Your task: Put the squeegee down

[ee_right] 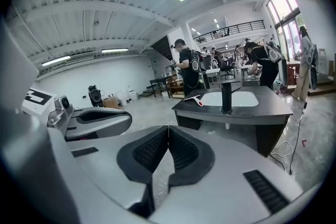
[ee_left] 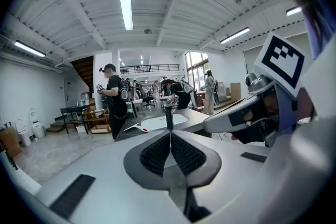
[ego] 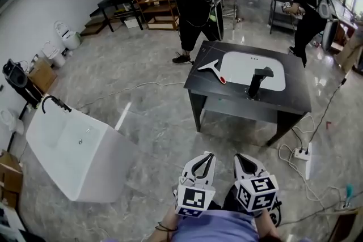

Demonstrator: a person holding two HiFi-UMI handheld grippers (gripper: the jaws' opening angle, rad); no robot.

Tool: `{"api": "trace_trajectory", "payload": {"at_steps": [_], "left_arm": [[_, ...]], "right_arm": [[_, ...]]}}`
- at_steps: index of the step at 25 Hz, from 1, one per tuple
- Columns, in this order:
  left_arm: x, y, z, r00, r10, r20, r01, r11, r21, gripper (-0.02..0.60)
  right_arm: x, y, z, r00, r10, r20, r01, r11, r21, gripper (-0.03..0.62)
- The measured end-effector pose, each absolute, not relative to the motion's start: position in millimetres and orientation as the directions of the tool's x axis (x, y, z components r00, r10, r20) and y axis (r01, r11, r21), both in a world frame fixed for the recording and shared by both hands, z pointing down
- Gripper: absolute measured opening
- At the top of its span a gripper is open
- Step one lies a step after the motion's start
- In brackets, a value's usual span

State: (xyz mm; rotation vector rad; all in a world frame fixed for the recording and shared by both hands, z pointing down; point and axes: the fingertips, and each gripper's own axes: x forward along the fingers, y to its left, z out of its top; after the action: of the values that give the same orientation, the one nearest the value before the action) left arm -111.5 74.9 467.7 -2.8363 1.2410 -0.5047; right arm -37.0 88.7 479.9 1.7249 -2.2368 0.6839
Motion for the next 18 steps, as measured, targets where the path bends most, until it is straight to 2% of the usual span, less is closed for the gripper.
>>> {"api": "trace_trajectory", "payload": {"at_steps": [18], "left_arm": [[-106.1, 92.1, 460.0, 0.674, -0.689, 0.266, -0.675, -0.721, -0.158, 0.018]], "right_arm": [[-36.7, 102.5, 475.2, -0.256, -0.862, 0.438, -0.962, 0.182, -0.203, 0.018]]}}
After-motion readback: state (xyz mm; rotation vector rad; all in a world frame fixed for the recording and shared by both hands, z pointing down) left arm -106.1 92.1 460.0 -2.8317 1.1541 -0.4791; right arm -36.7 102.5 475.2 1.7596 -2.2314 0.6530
